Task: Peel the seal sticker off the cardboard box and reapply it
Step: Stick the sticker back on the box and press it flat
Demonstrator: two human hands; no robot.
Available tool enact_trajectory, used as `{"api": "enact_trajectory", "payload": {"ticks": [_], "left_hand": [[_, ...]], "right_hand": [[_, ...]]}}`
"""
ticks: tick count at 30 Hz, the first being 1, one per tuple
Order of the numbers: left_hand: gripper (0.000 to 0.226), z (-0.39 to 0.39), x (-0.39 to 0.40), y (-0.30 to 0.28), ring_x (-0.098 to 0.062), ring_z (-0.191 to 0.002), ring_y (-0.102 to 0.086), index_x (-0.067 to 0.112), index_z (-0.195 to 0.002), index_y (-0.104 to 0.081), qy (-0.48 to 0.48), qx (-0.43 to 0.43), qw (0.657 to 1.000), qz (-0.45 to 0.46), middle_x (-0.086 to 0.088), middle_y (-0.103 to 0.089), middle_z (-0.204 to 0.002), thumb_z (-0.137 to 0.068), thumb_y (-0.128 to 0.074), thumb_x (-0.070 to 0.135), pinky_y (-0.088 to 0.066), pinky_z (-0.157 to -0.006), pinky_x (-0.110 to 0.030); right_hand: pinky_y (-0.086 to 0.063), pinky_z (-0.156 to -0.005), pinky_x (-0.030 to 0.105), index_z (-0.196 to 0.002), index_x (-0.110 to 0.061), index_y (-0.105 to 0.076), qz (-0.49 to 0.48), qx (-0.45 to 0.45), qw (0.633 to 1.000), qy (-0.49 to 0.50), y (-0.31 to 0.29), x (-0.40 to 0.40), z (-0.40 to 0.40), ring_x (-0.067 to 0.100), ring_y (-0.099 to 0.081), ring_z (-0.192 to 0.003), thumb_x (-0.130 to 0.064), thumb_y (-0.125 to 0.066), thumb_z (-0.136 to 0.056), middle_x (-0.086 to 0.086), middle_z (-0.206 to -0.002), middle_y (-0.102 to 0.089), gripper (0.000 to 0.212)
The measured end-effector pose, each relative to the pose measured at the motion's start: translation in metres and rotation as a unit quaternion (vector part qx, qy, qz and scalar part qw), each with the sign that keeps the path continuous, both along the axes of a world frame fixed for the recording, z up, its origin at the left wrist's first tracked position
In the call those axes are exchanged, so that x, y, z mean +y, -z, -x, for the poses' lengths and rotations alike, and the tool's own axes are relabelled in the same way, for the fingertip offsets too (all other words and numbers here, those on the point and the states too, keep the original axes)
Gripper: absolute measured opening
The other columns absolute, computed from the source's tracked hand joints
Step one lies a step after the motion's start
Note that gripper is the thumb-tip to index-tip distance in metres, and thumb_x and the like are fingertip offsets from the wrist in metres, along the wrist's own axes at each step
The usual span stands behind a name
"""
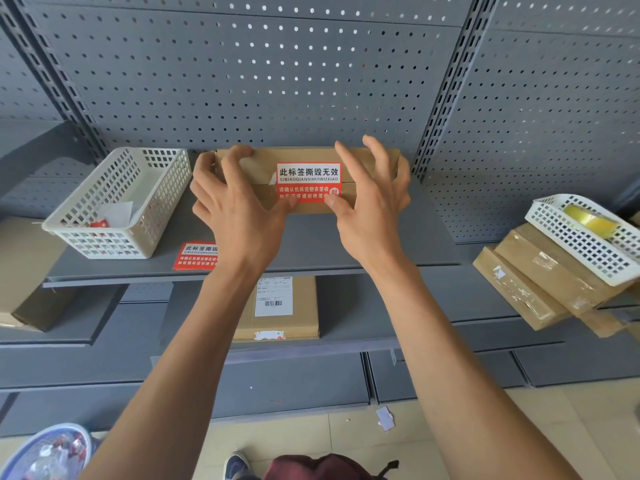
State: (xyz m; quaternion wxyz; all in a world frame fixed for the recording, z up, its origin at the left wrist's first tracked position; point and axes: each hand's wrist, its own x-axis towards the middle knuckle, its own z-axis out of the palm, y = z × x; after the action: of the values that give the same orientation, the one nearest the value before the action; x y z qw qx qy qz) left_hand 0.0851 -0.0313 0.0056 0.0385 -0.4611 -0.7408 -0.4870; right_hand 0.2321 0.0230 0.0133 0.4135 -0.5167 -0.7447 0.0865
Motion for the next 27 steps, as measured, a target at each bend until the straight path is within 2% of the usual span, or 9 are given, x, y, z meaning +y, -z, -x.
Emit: {"api": "enact_trajectory", "payload": {"ticks": [3,6,10,12,17,21,24,27], "left_hand": [[0.089,0.003,-0.001,0.003,-0.034,-0.143,-0.027,0.024,-0.142,-0.041,0.009,0.014,1.000,0.015,-0.013,-0.028,-0.153,-0.068,-0.089,0.032,-0.029,-0.113,-0.048],[0.089,0.005,-0.004,0.004,-0.033,-0.143,-0.027,0.024,-0.143,-0.041,0.022,0.019,0.999,0.017,-0.014,-0.027,-0.154,-0.068,-0.088,0.033,-0.029,-0.112,-0.047],[0.078,0.004,-0.006,0.000,-0.029,-0.142,-0.028,0.028,-0.139,-0.045,0.032,-0.005,0.999,-0.008,-0.009,-0.030,-0.152,-0.072,-0.082,0.043,-0.026,-0.110,-0.040],[0.067,0.003,-0.005,-0.002,-0.025,-0.142,-0.029,0.030,-0.136,-0.048,0.021,-0.024,0.999,-0.026,-0.007,-0.031,-0.151,-0.077,-0.078,0.041,-0.024,-0.109,-0.036],[0.071,0.005,-0.005,-0.001,-0.024,-0.143,-0.028,0.031,-0.137,-0.050,0.025,-0.033,0.999,-0.021,-0.006,-0.030,-0.151,-0.075,-0.085,0.027,-0.017,-0.106,-0.030],[0.075,0.006,-0.008,0.002,-0.026,-0.142,-0.029,0.031,-0.137,-0.049,0.035,-0.016,0.999,-0.014,-0.008,-0.031,-0.151,-0.073,-0.086,0.022,-0.019,-0.106,-0.032],[0.078,0.003,-0.011,0.002,-0.025,-0.142,-0.028,0.031,-0.139,-0.048,0.043,-0.013,0.999,-0.013,-0.008,-0.030,-0.151,-0.070,-0.086,0.033,-0.024,-0.110,-0.037],[0.083,-0.005,-0.011,-0.001,-0.025,-0.140,-0.029,0.031,-0.137,-0.048,0.021,-0.027,0.999,-0.025,-0.008,-0.032,-0.149,-0.065,-0.085,0.052,-0.029,-0.111,-0.045]], "right_hand": [[-0.023,-0.109,0.057,-0.147,-0.039,-0.044,0.015,-0.022,1.000,-0.010,0.002,-0.001,-0.005,0.040,-0.012,-0.145,-0.010,-0.079,-0.079,-0.006,-0.160,-0.024,0.082],[-0.021,-0.110,0.056,-0.148,-0.040,-0.042,0.024,-0.039,0.999,-0.029,0.002,-0.001,-0.008,0.040,-0.009,-0.146,-0.008,-0.079,-0.076,-0.007,-0.162,-0.021,0.087],[-0.023,-0.109,0.055,-0.141,-0.040,-0.052,0.016,0.005,0.999,-0.035,-0.004,0.001,-0.008,0.037,-0.012,-0.147,-0.023,-0.073,-0.085,-0.007,-0.159,-0.028,0.063],[-0.025,-0.108,0.055,-0.138,-0.040,-0.056,-0.001,0.027,0.999,-0.017,-0.004,0.000,-0.006,0.036,-0.017,-0.145,-0.020,-0.070,-0.088,-0.008,-0.157,-0.033,0.056],[-0.026,-0.106,0.054,-0.144,-0.040,-0.048,-0.002,-0.012,1.000,-0.016,0.001,-0.001,-0.009,0.037,-0.016,-0.144,0.002,-0.071,-0.081,-0.009,-0.159,-0.028,0.079],[-0.026,-0.106,0.054,-0.146,-0.039,-0.046,0.007,-0.033,0.999,-0.029,0.003,-0.003,-0.014,0.038,-0.012,-0.146,0.006,-0.071,-0.077,-0.009,-0.161,-0.024,0.086],[-0.025,-0.107,0.056,-0.147,-0.039,-0.045,0.011,-0.033,0.999,-0.042,0.002,-0.002,-0.018,0.038,-0.011,-0.147,-0.007,-0.072,-0.082,-0.009,-0.161,-0.024,0.078],[-0.024,-0.108,0.055,-0.148,-0.041,-0.043,0.007,-0.003,1.000,-0.028,0.001,-0.003,-0.012,0.037,-0.012,-0.147,-0.040,-0.075,-0.080,-0.009,-0.159,-0.026,0.075]]}}
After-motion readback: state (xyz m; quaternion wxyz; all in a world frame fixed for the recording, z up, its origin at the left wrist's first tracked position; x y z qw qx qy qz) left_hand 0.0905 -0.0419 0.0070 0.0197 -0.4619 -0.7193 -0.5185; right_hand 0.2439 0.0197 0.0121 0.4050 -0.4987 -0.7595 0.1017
